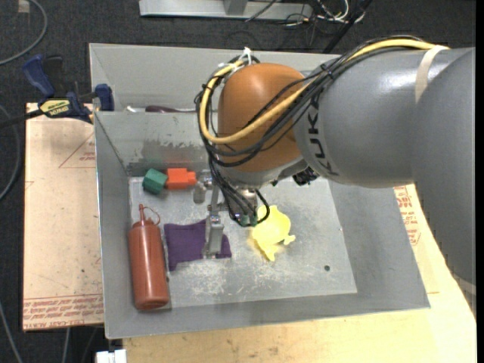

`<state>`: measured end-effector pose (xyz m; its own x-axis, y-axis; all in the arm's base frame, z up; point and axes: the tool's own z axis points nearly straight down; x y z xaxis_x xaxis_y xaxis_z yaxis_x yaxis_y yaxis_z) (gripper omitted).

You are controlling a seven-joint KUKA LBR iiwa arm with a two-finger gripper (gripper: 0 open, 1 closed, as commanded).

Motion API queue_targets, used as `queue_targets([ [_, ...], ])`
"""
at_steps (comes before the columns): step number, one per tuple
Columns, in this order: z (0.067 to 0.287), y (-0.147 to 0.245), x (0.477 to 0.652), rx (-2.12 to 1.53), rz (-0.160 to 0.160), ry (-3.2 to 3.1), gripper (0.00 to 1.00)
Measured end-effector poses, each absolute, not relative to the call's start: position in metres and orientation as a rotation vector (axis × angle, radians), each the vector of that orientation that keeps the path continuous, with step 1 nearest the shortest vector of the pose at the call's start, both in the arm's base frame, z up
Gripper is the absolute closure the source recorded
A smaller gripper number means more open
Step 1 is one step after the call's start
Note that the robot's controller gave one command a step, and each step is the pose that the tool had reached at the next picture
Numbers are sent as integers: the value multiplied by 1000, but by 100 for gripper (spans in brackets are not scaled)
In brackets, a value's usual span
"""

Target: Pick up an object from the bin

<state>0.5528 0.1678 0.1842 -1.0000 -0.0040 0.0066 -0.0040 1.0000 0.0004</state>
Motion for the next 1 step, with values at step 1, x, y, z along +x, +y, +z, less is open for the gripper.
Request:
queue_targets([
  [1, 189, 167, 554, 1, -3, -3142, 0],
])
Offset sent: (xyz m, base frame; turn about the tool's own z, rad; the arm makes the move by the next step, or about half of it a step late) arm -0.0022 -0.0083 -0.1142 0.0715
